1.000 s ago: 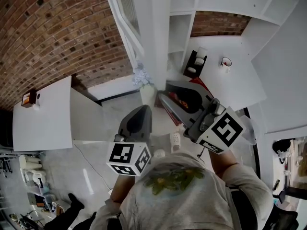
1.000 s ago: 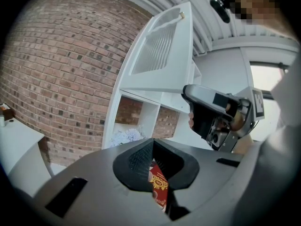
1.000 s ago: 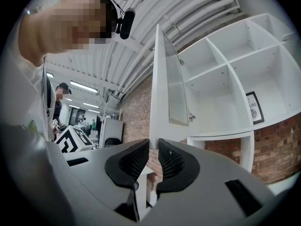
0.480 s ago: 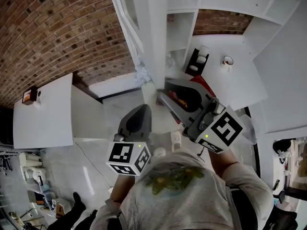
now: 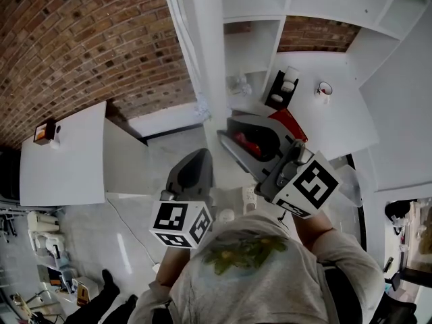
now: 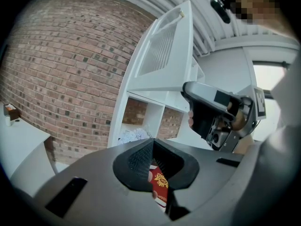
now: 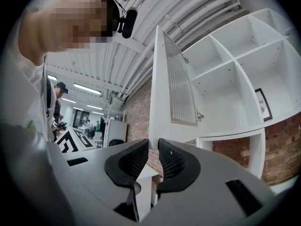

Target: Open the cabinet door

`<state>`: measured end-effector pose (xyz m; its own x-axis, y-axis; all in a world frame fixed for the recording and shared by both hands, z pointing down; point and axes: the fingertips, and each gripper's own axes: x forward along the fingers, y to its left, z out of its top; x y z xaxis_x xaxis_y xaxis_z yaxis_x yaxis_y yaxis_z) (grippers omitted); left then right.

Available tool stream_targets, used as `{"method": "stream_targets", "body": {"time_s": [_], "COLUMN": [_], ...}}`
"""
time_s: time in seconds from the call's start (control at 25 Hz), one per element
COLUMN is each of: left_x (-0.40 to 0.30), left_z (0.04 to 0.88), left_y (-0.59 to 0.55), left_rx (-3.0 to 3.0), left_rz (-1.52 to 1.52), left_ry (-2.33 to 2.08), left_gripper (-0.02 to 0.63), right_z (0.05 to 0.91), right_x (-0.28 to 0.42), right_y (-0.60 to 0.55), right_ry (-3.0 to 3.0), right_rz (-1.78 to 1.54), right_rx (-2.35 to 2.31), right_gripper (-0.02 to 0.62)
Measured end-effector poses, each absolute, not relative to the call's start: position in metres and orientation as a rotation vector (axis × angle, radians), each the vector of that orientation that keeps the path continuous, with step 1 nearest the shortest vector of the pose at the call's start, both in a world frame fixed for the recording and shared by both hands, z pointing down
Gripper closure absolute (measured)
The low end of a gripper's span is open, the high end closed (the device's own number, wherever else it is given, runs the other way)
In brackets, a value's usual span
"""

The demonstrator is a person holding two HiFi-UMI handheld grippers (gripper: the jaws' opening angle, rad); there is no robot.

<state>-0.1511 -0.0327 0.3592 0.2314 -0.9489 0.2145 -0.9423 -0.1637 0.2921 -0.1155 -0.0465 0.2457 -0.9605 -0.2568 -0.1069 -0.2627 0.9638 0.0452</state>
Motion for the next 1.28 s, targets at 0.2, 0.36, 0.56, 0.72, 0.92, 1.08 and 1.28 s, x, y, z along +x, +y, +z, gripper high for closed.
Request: {"method": "stream_targets", "body": {"time_s": [0.2,0.36,0.56,0.72,0.92,1.08,1.28], "left_x": [-0.157,-0.163,-0.167,-0.170,-0.177,-0.179,-0.179], "left_z": [0.359,0.359,0.359,0.357,0.359,0.361,0.363], "left_y": [-0.031,-0.029,-0.027,-0.026,-0.024,-0.022,-0.021], "left_rx": [2.138,2.130,2.124,2.120,2.109,2.103,2.106], "left_rz": [-0.034,-0.041,-0.049,-0.055,-0.057,-0.058,-0.052], "left_ry": [-1.763,-1.772,-1.781,-1.786,-1.792,-1.792,-1.784], "left_gripper": [0.595,0.595,0.595,0.595,0.595,0.595,0.595], "right_z": [0.246,0.246,0.246,0.245,0.246,0.246,0.247], "right_x": [-0.123,-0.132,-0.140,-0.144,-0.153,-0.158,-0.158], "right_y": [-0.043,-0.039,-0.035,-0.033,-0.031,-0.030,-0.028], "right_ry": [3.019,3.031,3.043,3.045,3.040,3.035,3.025], "right_rz": [0.092,0.115,0.130,0.125,0.111,0.044,0.035], "right_rx": [-0.372,-0.350,-0.329,-0.315,-0.299,-0.267,-0.264], "right_gripper": [0.523,0.523,0.523,0.523,0.522,0.522,0.522]}}
